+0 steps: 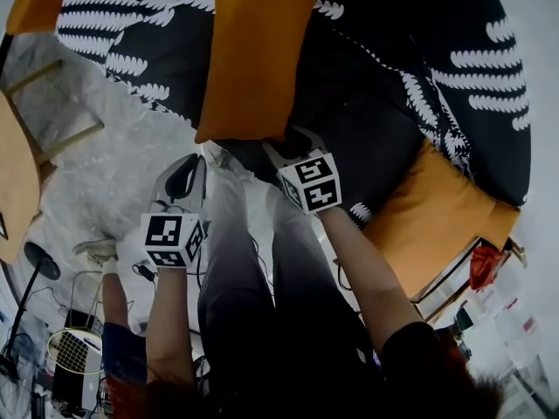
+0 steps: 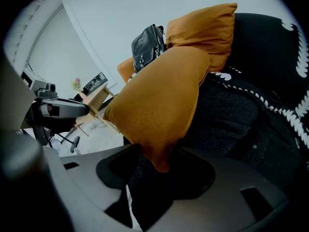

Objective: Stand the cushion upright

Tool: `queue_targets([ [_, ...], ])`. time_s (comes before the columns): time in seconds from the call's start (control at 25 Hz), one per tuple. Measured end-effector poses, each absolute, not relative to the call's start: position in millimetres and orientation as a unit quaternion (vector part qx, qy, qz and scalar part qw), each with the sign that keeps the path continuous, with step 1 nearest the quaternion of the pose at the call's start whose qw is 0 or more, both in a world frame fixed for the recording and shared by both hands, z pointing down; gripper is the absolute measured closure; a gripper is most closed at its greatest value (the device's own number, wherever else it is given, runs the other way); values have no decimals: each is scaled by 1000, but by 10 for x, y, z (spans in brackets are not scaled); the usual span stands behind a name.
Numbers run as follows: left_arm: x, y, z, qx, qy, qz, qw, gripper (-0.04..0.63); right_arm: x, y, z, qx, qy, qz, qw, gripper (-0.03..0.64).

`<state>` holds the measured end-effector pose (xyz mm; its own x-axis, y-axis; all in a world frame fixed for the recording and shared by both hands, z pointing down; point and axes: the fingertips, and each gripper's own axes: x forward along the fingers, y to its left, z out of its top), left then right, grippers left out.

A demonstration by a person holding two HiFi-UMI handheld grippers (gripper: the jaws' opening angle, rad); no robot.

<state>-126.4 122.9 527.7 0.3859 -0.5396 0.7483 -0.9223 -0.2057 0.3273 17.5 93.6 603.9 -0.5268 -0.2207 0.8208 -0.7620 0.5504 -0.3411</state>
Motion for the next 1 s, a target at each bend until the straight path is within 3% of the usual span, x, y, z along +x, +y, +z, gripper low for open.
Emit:
queue_targets([
  [1.0, -1235, 1088, 4920, 748, -495, 236, 373, 555, 108, 861, 5565, 300, -809, 348, 366, 576],
])
